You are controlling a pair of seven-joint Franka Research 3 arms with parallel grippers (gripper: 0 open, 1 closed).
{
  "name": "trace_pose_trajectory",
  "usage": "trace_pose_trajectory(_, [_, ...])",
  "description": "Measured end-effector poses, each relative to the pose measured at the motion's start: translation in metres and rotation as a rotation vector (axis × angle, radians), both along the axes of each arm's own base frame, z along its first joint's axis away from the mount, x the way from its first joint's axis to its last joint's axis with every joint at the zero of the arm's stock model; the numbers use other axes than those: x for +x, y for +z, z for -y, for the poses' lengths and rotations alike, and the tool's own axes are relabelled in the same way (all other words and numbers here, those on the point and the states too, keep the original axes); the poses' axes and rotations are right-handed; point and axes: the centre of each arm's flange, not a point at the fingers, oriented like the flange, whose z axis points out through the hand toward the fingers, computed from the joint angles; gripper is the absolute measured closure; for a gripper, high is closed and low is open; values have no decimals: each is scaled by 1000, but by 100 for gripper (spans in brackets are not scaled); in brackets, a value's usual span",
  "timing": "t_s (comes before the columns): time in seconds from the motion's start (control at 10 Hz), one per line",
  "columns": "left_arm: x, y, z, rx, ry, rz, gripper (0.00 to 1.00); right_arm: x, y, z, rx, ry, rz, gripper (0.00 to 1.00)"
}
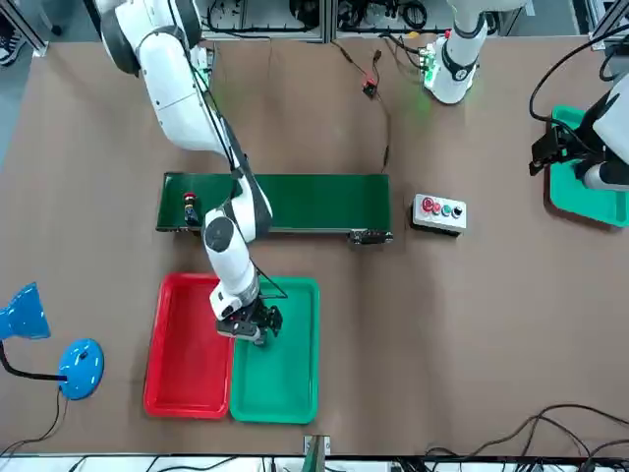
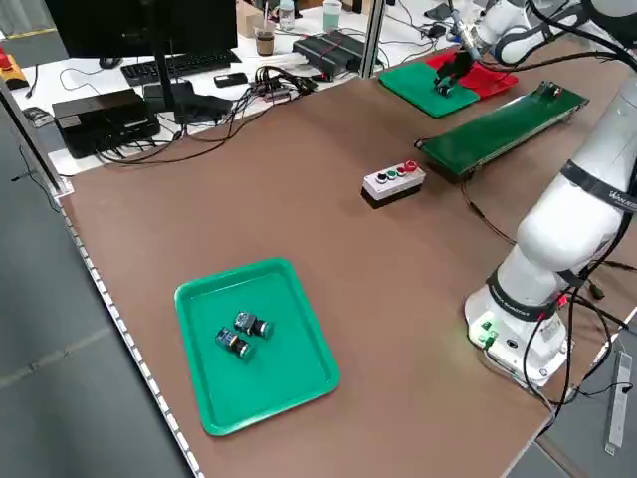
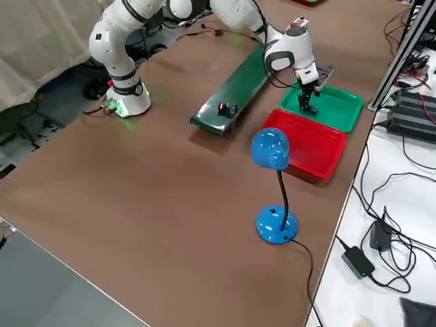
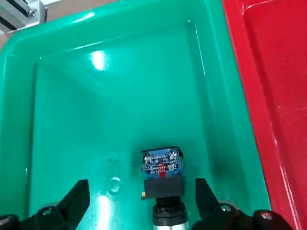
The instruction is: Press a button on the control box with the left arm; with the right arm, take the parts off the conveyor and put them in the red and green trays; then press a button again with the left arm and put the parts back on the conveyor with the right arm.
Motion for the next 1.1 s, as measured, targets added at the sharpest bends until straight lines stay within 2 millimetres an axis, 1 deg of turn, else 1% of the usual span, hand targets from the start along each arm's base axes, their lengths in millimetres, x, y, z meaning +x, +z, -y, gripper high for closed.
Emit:
trace_pose_trajectory(0.2, [1, -1, -2, 0, 3, -2, 0, 0, -4, 0, -6, 7, 9, 11])
trace_pose_trajectory(0.4, [1, -2, -3, 0, 6, -3, 0, 0, -5, 1, -7, 7, 9, 47])
trace_pose_trajectory(0.5, [1, -2, -3, 0, 5, -3, 0, 0, -4, 1, -7, 7, 10, 55])
trace_pose_trajectory(0.7, [1, -2, -1, 0, 2, -3, 0, 2, -2, 0, -5, 7, 15, 61])
trace_pose_trajectory(1.1, [1, -2, -1, 0, 2, -3, 0, 2, -2, 0, -5, 7, 14, 61])
